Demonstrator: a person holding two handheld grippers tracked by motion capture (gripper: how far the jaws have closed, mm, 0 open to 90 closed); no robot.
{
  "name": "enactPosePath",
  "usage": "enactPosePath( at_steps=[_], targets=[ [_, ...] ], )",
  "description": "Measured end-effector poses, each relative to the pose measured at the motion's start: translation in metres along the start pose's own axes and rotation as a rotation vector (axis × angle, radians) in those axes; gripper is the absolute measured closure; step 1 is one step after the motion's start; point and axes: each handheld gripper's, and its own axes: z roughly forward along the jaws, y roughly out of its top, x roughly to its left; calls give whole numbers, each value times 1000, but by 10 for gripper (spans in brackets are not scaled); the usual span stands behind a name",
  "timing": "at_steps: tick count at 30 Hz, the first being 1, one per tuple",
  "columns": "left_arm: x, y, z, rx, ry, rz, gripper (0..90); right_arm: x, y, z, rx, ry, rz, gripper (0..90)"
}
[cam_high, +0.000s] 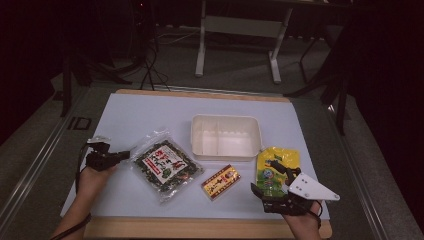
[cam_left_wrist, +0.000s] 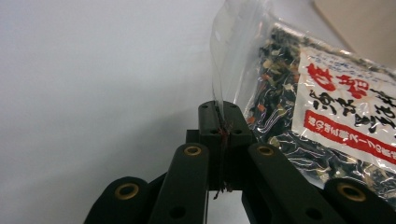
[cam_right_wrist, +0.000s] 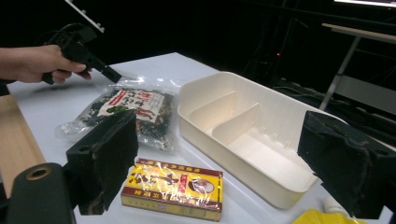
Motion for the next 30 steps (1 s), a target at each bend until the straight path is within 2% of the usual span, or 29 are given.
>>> enactPosePath(
  at_steps=[4, 5, 7, 8, 13, 15, 20, 24, 27, 29, 30],
  targets=[
    [-4, 5, -10, -42, -15, 15, 895, -1, 0, 0, -5, -7, 5, 107],
    [-5, 7, -12, -42, -25, 5, 895, -1, 0, -1, -8, -3, 7, 104],
    [-8, 9, -17, -52, -22, 25, 895, -1, 0, -1, -6, 4, 8, 102],
    [-9, 11, -19, -48, -25, 15, 895, -2, 0, -1, -6, 3, 9, 102],
    [-15, 16, -31, -78, -39, 46, 897, -3, 0, -3, -14, 5, 18, 102],
    [-19, 18, -36, -97, -49, 53, 898, -3, 0, -2, -21, -16, 8, 102],
    [-31, 26, -50, -135, -74, 83, 898, -6, -2, 0, -29, -2, 2, 104],
    [-43, 31, -61, -157, -95, 119, 898, -8, 0, -3, -47, -34, -29, 128],
    [-49, 34, -69, -169, -110, 135, 898, -9, 1, -5, -65, -61, -33, 128],
    [-52, 35, -73, -180, -116, 146, 898, -10, 1, -6, -74, -70, -42, 128],
    [-53, 36, -76, -188, -119, 150, 898, -10, 1, -7, -71, -54, -27, 129]
  ],
)
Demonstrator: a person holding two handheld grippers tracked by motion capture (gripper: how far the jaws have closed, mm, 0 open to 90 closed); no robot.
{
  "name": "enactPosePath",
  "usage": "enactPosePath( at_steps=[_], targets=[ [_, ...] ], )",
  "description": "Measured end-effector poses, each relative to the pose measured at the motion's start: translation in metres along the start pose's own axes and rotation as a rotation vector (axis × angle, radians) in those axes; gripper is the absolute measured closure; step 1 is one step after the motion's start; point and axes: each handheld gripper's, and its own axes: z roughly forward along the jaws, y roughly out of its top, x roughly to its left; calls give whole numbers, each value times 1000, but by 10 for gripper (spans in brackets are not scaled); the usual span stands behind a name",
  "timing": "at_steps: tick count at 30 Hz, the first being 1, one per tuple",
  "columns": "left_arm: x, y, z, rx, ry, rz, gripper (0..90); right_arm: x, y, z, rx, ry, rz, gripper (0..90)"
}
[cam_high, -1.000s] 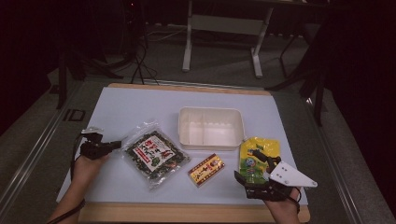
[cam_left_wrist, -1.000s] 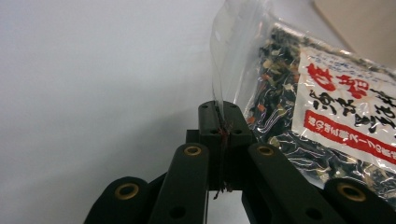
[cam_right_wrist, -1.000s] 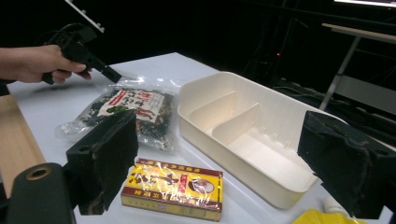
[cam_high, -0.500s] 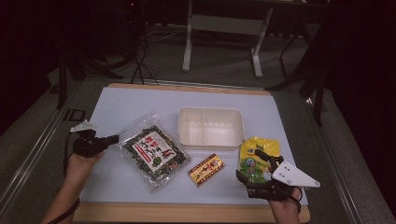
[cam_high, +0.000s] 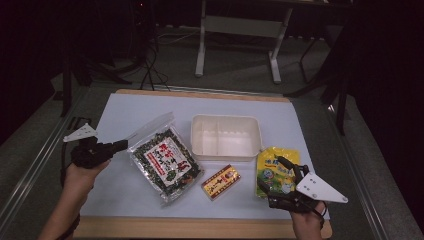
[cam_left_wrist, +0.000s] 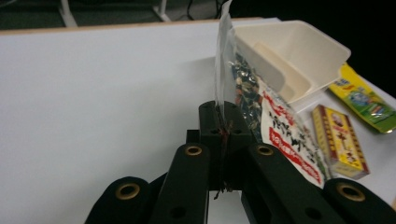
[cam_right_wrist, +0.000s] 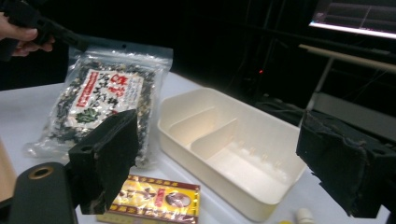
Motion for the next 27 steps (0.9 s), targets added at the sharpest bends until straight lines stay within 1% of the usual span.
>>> enactPosePath(
  at_steps=[5, 7, 9, 11, 14, 15, 16, 18, 19, 20, 21, 24, 27],
  targets=[
    [-9, 6, -10, -25, -24, 36, 898, 2, 1, 0, 15, 4, 26, 118],
    [-13, 8, -14, -24, -24, 43, 898, 2, 2, 0, 17, 12, 39, 114],
    [-17, 11, -18, -37, -37, 46, 898, 2, 2, 0, 15, 18, 56, 110],
    [-22, 14, -22, -46, -48, 59, 898, 2, 2, 0, 19, 16, 63, 107],
    [-31, 20, -29, -64, -63, 81, 898, 3, 2, 1, 25, 0, 60, 102],
    [-35, 21, -30, -69, -64, 97, 898, 4, 2, 1, 20, -3, 57, 102],
    [-38, 23, -32, -79, -67, 103, 899, 4, 2, 1, 16, -6, 55, 102],
    [-45, 26, -35, -86, -72, 125, 899, 5, 3, 2, 25, -13, 42, 102],
    [-49, 28, -36, -89, -69, 139, 899, 5, 3, 2, 23, -10, 42, 102],
    [-52, 30, -37, -94, -73, 143, 899, 6, 3, 2, 29, -7, 42, 102],
    [-55, 32, -38, -97, -73, 158, 900, 6, 3, 3, 34, -13, 41, 102],
    [-63, 39, -40, -101, -76, 184, 899, 6, 3, 3, 34, -12, 47, 102],
    [-70, 45, -43, -112, -92, 223, 900, 5, 3, 2, 32, -11, 50, 102]
  ],
)
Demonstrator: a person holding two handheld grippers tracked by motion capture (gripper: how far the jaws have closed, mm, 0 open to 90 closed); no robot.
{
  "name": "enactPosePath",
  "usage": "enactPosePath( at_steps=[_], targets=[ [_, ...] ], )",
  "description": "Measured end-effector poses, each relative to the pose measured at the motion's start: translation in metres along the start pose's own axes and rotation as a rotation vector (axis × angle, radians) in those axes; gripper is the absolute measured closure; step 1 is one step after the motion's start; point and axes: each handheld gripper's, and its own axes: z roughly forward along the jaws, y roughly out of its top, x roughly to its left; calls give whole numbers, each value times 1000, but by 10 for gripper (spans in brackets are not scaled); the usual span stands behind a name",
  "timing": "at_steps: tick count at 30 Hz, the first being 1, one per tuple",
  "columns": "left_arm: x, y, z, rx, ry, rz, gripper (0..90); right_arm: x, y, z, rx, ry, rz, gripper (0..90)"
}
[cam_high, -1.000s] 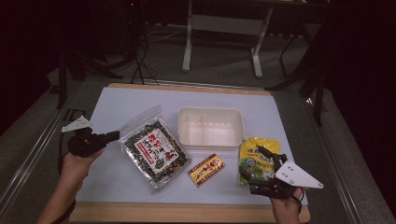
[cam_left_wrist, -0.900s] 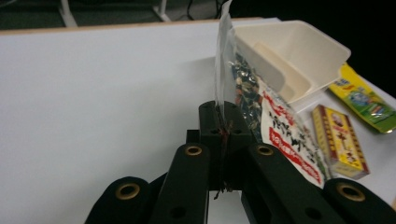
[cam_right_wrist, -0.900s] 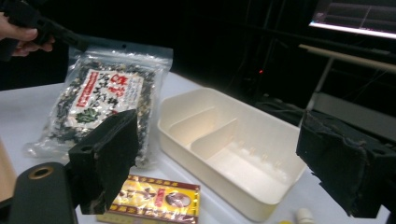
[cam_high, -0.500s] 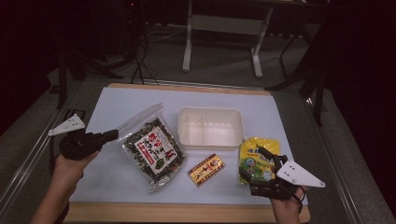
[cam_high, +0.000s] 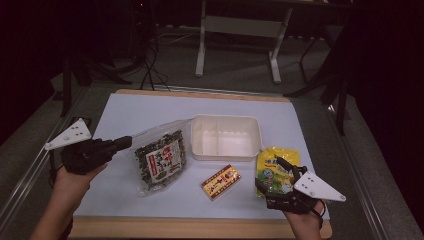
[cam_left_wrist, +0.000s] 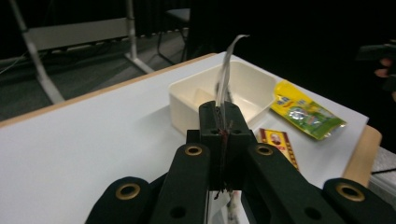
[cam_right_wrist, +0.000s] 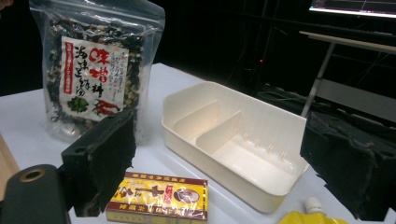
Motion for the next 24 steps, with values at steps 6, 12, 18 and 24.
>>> enactPosePath(
  at_steps=[6, 12, 18, 24],
  targets=[
    [-12, 16, -3, 11, -24, 73, 900, -1, 2, 0, -1, 33, 15, 102],
    [-17, 29, -9, -45, -83, 76, 900, -1, 11, 4, -4, 96, 30, 106],
    [-29, 39, -1, -93, -182, 97, 900, 4, 26, 17, 29, 193, 11, 137],
    [-43, 50, 17, -104, -261, 128, 900, 6, 34, 35, 49, 272, 12, 235]
  ],
)
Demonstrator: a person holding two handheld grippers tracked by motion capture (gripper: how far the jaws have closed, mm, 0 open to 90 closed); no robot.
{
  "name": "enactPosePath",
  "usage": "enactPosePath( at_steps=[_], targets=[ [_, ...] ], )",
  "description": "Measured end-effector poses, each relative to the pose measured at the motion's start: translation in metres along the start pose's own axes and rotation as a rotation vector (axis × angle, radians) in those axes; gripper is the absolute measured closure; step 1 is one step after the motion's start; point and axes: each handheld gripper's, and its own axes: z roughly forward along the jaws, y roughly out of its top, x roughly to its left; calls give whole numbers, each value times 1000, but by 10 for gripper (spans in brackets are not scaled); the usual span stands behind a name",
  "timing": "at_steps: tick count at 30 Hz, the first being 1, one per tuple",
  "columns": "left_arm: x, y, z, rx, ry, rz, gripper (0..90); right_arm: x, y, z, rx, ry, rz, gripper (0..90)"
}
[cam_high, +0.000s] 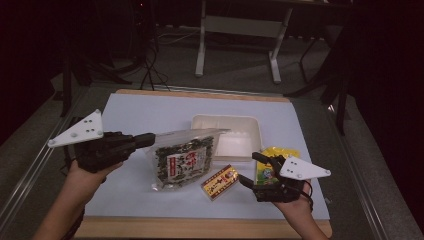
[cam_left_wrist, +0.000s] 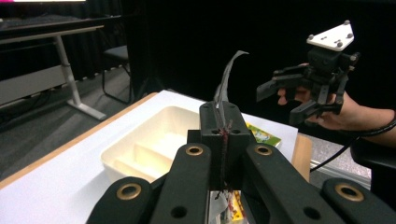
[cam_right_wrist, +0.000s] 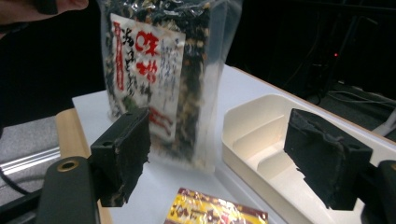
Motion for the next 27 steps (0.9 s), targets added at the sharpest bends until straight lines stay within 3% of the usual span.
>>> enactPosePath(
  at_steps=[7, 15, 18, 24, 27],
  targets=[
    [-5, 7, 21, -30, -107, 14, 900, -6, 11, 13, -5, 66, 3, 219],
    [-10, 11, 34, -60, -183, 29, 900, -11, 18, 22, 13, 160, -13, 260],
    [-10, 11, 38, -66, -196, 25, 900, -9, 19, 23, 7, 196, -30, 341],
    [-7, 9, 41, -53, -194, 28, 900, -7, 19, 24, 46, 266, -99, 618],
    [-2, 7, 40, -47, -199, 25, 900, -5, 19, 24, 78, 343, -102, 712]
  ],
)
